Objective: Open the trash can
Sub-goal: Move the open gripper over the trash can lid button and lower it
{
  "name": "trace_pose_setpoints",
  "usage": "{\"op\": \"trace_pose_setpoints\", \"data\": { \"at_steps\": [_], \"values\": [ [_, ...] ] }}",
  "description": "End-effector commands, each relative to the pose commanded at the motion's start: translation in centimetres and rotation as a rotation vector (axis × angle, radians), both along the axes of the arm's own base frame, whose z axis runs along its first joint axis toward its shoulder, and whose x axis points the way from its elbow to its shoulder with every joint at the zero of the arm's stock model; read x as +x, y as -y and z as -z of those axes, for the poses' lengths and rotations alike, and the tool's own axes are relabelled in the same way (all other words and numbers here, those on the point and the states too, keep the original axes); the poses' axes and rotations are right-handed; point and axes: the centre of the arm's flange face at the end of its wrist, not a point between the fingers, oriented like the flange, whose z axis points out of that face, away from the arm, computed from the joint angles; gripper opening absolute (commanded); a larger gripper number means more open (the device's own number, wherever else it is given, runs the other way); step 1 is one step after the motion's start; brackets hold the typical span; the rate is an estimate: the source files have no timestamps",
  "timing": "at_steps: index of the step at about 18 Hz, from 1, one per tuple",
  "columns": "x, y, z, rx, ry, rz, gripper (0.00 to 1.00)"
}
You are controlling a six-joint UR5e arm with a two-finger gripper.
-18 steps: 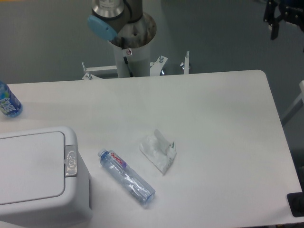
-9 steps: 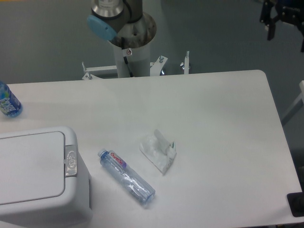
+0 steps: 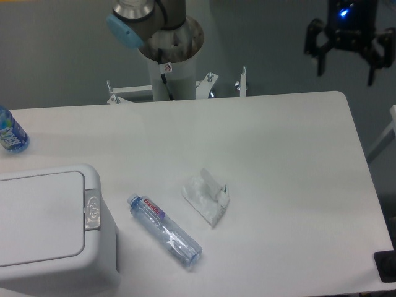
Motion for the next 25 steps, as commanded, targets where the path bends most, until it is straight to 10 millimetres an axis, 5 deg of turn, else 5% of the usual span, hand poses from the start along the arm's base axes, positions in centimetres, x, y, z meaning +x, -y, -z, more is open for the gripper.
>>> {"op": "trace_pose_setpoints", "data": {
  "at_steps": [7, 16, 25],
  "values": [
    [6.2, -8.0, -0.1, 0.216, 0.061, -0.280, 1.00],
    [14.1, -18.3, 2.3, 0.350, 0.231, -0.432, 1.00],
    [17.1, -22.4, 4.2, 0.463, 0.456, -0.481, 1.00]
  ]
}}
